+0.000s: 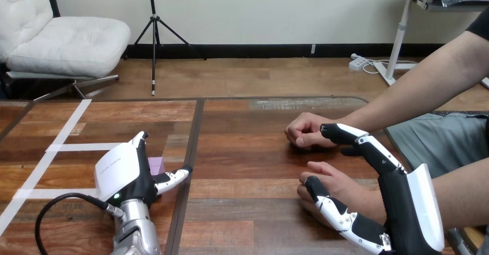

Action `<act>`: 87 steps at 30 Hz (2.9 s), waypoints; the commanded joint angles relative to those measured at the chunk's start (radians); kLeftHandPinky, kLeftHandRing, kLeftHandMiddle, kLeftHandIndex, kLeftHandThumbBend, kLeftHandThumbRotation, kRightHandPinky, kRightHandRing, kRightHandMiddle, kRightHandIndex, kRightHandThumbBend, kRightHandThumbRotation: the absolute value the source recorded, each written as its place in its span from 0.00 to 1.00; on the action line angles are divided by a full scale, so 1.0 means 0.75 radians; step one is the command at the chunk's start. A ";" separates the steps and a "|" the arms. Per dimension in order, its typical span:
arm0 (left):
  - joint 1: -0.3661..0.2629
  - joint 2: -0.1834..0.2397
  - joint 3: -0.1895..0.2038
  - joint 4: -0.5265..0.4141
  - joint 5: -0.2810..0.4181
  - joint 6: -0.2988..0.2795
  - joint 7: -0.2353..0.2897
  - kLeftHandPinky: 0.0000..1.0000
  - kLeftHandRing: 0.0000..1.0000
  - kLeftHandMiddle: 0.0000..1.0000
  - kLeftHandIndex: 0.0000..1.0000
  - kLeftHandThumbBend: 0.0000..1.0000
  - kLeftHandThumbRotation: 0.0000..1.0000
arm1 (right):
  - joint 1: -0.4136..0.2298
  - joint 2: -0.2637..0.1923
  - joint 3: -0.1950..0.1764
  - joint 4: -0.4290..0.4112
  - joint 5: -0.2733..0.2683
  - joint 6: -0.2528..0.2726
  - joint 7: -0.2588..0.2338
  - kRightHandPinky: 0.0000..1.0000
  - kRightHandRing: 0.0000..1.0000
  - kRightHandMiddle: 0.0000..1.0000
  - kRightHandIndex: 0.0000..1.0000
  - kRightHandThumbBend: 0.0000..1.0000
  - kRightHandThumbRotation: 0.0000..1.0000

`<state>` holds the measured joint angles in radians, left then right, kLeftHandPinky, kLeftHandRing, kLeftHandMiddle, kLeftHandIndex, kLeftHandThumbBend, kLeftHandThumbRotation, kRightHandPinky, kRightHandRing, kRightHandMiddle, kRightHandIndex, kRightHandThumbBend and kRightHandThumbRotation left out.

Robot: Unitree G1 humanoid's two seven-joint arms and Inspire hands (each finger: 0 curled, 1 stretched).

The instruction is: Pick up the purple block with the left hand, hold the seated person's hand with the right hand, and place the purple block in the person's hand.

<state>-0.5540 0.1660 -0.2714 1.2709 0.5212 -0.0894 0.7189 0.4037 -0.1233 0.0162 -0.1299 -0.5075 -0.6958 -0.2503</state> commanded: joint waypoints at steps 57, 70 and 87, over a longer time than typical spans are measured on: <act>-0.121 0.046 -0.023 0.024 0.014 -0.019 -0.081 0.77 0.81 0.82 0.82 0.63 0.35 | -0.032 -0.007 -0.023 -0.071 0.030 -0.001 0.015 0.69 0.75 0.75 0.74 0.49 0.28; -0.132 0.059 -0.038 0.025 0.025 -0.004 -0.118 0.76 0.81 0.83 0.82 0.64 0.34 | -0.025 -0.008 -0.024 -0.082 0.017 0.011 0.017 0.70 0.76 0.75 0.75 0.48 0.30; -0.140 0.070 -0.056 0.027 0.025 0.004 -0.137 0.78 0.82 0.83 0.81 0.65 0.31 | -0.026 -0.012 -0.025 -0.080 0.026 0.005 0.017 0.69 0.76 0.75 0.75 0.48 0.29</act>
<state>-0.5835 0.1881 -0.3006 1.2881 0.5237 -0.0832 0.6145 0.4160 -0.1243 0.0015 -0.1502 -0.5067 -0.6841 -0.2374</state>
